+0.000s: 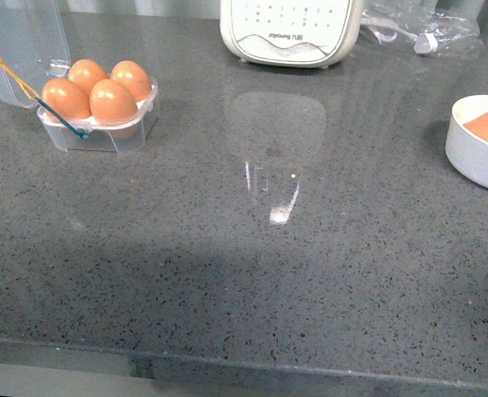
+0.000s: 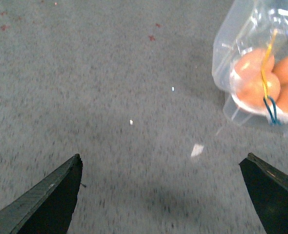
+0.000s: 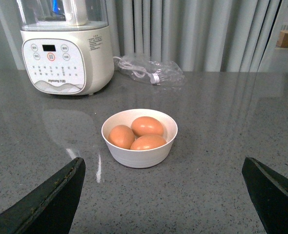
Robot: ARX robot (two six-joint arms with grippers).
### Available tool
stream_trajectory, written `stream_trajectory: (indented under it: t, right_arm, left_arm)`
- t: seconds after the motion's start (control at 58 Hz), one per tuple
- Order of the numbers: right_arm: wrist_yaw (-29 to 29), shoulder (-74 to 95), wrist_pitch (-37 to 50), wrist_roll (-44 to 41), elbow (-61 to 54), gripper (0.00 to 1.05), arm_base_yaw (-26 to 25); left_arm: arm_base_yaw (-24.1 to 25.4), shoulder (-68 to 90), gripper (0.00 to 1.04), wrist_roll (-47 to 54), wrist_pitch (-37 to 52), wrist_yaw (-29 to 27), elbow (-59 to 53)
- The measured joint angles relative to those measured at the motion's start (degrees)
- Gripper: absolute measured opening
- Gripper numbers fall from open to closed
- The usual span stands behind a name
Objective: Put egg into box
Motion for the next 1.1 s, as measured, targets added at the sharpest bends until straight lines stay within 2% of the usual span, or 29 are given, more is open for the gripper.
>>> stream_trajectory:
  t: [0.103,0.207,0.431,0.621,0.828,1.103]
  right_arm:
    - [0.0,0.0,0.0,0.0,0.0,0.97,0.0]
    - [0.0,0.0,0.0,0.0,0.0,0.97,0.0]
    - [0.0,0.0,0.0,0.0,0.0,0.97,0.0]
    - [0.0,0.0,0.0,0.0,0.0,0.97,0.0]
    - [0.0,0.0,0.0,0.0,0.0,0.97,0.0]
    - [0.0,0.0,0.0,0.0,0.0,0.97,0.0]
  left_arm:
    - [1.6,12.5,0.98,2.8,7.7,1.1,6.8]
    - [2.6,20.5,0.98,4.8,11.0,1.3,11.7]
    - [3.8,30.0,0.98,7.3,12.5,2.6,19.2]
    - [4.1,37.4,0.98,10.0,12.8,1.6,27.1]
    - [2.0,39.5,0.98,10.4,12.2,1.2,28.8]
    - [-3.1,38.9,0.98,10.4,10.7,2.3,28.9]
